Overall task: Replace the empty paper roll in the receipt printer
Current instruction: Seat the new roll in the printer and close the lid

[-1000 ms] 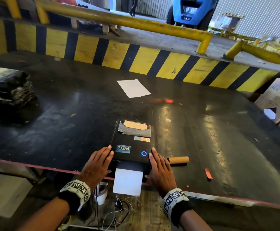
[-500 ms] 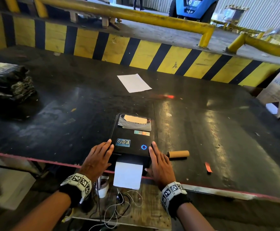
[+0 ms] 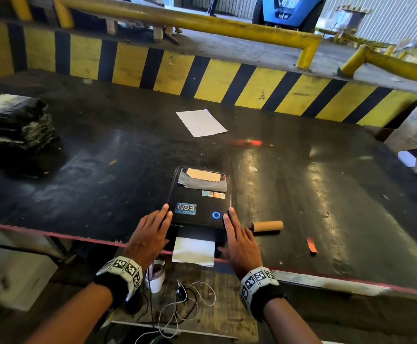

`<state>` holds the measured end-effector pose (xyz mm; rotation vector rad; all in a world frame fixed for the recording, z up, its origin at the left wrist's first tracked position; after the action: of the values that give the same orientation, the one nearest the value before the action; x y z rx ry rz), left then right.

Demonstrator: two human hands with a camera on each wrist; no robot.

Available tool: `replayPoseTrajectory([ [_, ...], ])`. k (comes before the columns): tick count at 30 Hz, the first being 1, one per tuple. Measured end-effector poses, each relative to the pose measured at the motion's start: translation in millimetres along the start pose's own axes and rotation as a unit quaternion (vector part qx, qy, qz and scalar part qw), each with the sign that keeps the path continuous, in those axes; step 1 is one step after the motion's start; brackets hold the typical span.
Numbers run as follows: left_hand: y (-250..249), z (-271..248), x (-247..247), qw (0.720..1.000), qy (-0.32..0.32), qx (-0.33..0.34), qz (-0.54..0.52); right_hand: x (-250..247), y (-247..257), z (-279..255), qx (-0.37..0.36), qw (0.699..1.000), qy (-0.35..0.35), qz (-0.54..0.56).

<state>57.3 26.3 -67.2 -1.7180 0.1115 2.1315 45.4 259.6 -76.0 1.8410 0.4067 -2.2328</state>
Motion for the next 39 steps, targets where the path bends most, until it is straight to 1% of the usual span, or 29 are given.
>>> replayPoseTrajectory([
  [10, -3, 0, -4, 1.000, 0.019, -0.011, -0.003, -4, 1, -1, 0.018, 0.999, 0.013, 0.025],
  [16, -5, -4, -7, 0.999, 0.032, -0.025, -0.006, -9, 3, -4, 0.013, 0.999, 0.032, 0.041],
  [24, -7, -9, -8, 0.998, 0.036, -0.046, -0.016, -19, 4, -8, 0.010, 0.998, 0.047, 0.047],
  [29, -6, -9, -8, 0.998, 0.025, -0.056, -0.026, -23, 3, -8, 0.009, 0.998, 0.044, 0.041],
  [31, -8, -10, -10, 0.997, 0.030, -0.059, -0.025, -24, 5, -9, 0.014, 0.997, 0.065, 0.037],
  [33, -12, -11, -13, 0.996, 0.045, -0.070, -0.039, -25, 4, -7, 0.016, 0.997, 0.071, 0.039],
  [35, -12, -11, -20, 0.994, 0.045, -0.090, -0.042, -24, 4, -7, 0.016, 0.996, 0.074, 0.041],
  [36, -11, -11, -23, 0.994, 0.032, -0.092, -0.048, -25, 4, -7, 0.016, 0.996, 0.078, 0.038],
  [37, -14, -13, -23, 0.994, 0.033, -0.082, -0.062, -25, 4, -7, 0.013, 0.996, 0.075, 0.045],
  [38, -18, -14, -22, 0.992, 0.032, -0.079, -0.090, -24, 4, -8, 0.017, 0.995, 0.089, 0.052],
  [39, -22, -21, -14, 0.990, 0.035, -0.088, -0.108, -24, 3, -7, 0.019, 0.992, 0.098, 0.071],
])
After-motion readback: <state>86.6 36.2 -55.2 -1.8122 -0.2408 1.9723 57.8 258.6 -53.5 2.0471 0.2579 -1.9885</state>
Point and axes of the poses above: each hand's wrist, its own z-axis towards the middle knuckle, its own x-axis out of the palm, y = z × x, the point moved 2 cm from there along z, towards the middle knuckle, and after that the axes turned 13 degrees about -z, right-handed, at the moved point
